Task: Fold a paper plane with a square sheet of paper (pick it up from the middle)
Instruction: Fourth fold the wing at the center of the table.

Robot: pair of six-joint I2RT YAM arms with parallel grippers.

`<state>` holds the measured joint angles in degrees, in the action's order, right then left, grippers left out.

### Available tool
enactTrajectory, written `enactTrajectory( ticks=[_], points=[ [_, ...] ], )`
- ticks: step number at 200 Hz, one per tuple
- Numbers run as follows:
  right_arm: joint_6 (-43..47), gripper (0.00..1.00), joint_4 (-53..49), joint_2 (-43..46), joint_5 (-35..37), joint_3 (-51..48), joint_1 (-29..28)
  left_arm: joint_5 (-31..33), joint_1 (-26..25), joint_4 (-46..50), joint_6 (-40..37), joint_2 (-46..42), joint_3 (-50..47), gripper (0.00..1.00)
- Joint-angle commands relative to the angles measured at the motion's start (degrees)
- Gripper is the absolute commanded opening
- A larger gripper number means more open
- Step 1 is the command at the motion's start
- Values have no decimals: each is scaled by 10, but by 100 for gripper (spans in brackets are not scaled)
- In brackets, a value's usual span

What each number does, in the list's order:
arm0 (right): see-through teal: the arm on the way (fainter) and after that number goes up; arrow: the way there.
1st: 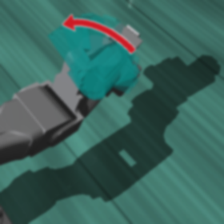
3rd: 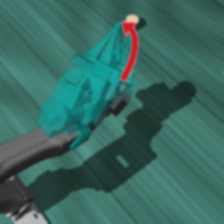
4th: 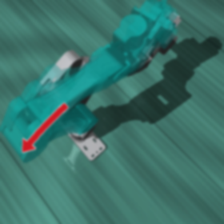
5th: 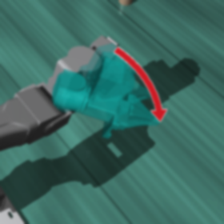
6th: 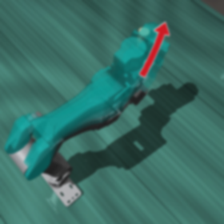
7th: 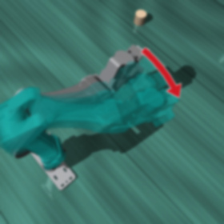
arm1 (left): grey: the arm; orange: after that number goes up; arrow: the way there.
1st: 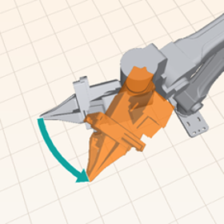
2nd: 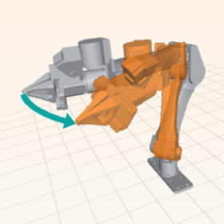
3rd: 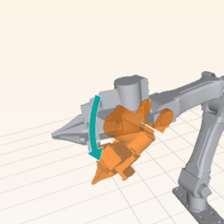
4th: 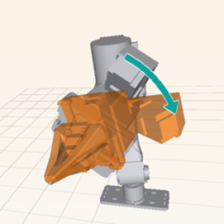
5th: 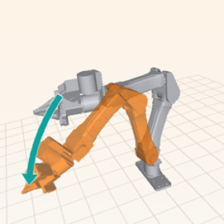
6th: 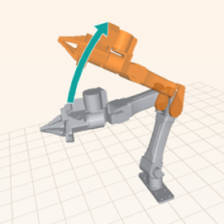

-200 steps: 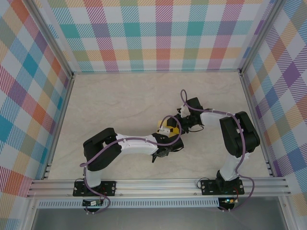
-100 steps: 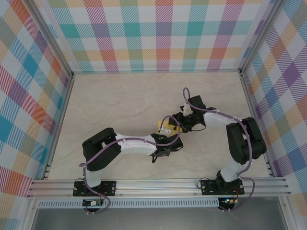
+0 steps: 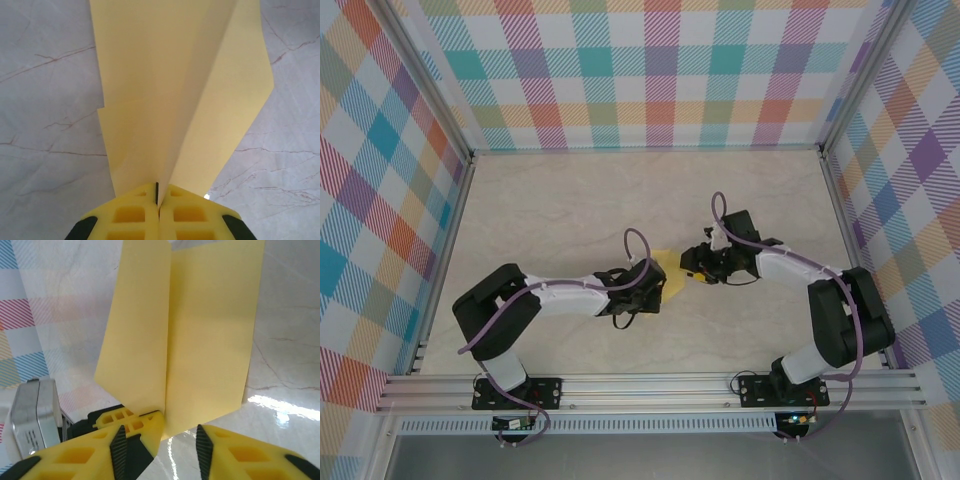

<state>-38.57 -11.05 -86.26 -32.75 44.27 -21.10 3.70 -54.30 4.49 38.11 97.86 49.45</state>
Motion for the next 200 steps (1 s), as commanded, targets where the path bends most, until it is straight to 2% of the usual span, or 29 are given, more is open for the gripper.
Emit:
enactTrajectory(
  ticks=[1, 54, 100, 150, 200],
  points=[
    [-20, 39, 62, 14, -29, -18, -7, -98, 24, -88, 6, -14, -30, 5],
    [-40, 32, 106, -4, -35, -26, -34, -174, 63, -146, 25, -19, -57, 5],
    [-61, 26, 157, -33, -57, -17, -62, -229, 85, -169, 31, 9, -55, 5],
    [-85, 20, 197, -75, -73, -9, -75, -254, 100, -179, 33, 16, -57, 6],
    [-95, 20, 203, -113, -62, 14, -78, -262, 105, -170, 25, 20, -59, 7]
  ],
)
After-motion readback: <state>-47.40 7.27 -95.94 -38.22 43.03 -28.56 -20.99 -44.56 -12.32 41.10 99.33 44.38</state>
